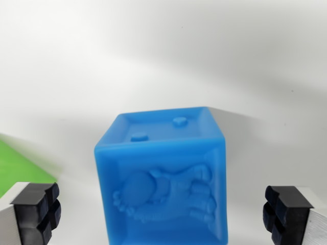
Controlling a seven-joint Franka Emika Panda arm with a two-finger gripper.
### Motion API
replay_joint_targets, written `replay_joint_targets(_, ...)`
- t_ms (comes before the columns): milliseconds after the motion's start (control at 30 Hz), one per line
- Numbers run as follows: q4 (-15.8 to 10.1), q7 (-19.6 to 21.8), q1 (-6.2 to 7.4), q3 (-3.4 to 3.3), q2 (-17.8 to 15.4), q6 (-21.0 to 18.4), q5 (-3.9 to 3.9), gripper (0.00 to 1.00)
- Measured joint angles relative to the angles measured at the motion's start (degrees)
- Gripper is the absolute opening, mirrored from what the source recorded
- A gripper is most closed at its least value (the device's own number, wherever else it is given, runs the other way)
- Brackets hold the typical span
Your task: Stack cube
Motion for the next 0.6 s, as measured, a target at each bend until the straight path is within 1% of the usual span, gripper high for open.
replay_joint_targets(133, 0.45, 0.19, 0.48, -0.53, 2.05, 1.62, -0.2, 1.0)
replay_joint_targets(367, 1.18, 0.24, 1.22, -1.27, 4.8, 3.73, -0.22, 1.0)
replay_joint_targets(600, 1.59, 0.24, 1.57, -1.64, 6.26, 4.75, -0.22, 1.0)
